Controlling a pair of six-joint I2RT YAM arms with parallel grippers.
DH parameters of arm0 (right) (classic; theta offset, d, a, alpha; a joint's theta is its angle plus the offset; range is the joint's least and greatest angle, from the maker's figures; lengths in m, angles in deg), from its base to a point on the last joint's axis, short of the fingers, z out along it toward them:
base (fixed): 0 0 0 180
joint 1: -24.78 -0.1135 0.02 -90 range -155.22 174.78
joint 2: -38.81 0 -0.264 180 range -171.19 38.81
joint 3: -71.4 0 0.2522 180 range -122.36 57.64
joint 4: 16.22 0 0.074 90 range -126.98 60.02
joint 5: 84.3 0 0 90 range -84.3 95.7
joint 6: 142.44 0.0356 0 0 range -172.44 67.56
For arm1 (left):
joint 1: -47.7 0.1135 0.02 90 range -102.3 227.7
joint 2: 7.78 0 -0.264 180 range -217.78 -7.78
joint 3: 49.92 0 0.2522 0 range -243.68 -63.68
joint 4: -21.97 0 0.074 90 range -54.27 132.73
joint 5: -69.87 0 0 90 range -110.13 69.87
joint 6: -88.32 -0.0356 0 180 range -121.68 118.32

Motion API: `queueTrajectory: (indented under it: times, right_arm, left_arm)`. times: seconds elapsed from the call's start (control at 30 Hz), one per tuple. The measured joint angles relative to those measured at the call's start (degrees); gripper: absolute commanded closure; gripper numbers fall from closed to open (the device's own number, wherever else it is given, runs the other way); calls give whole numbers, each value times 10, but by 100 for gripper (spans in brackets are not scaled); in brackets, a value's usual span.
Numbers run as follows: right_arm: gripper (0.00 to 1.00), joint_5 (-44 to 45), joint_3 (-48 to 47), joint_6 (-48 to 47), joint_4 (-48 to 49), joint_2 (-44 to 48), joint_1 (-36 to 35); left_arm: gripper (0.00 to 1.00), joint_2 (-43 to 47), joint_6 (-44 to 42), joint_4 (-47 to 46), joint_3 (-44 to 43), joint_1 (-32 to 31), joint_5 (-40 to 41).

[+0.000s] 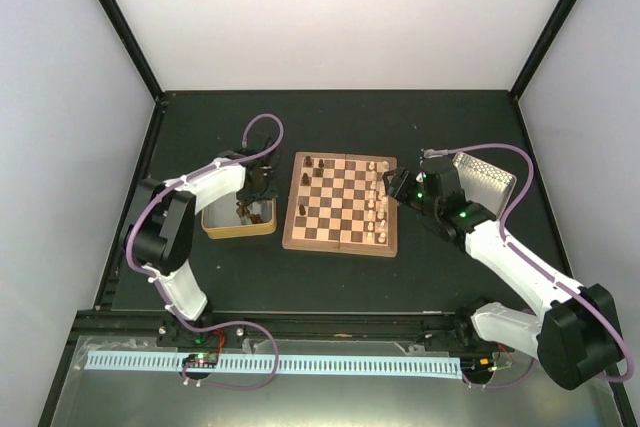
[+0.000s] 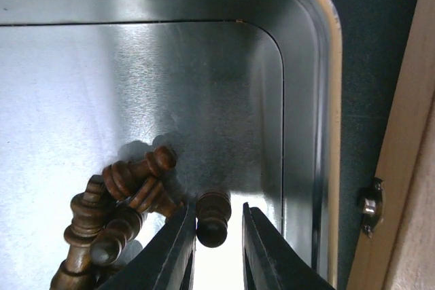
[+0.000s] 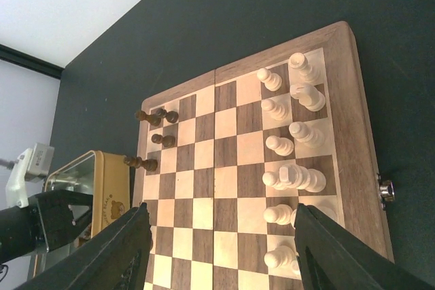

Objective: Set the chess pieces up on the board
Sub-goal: Pick up the chess piece from the storage box, then place the chess piece on the chessboard.

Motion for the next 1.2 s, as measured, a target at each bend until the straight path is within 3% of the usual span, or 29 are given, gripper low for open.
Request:
queueTrajectory:
  times: [0.3, 0.5, 0.9, 1.2]
  right_arm:
    - [41, 0, -3, 0, 0, -5, 0]
    - [41, 0, -3, 0, 1, -7, 0]
    - [41, 0, -3, 1, 1, -6, 0]
    - [41, 0, -3, 2, 2, -3, 0]
  left_arm:
    - [93, -35, -4, -13, -5, 3, 2]
    - [94, -25, -5, -17, -7, 3, 9]
    - [92, 84, -13, -11, -27, -18, -18]
    - [92, 37, -30, -13, -92, -89, -85]
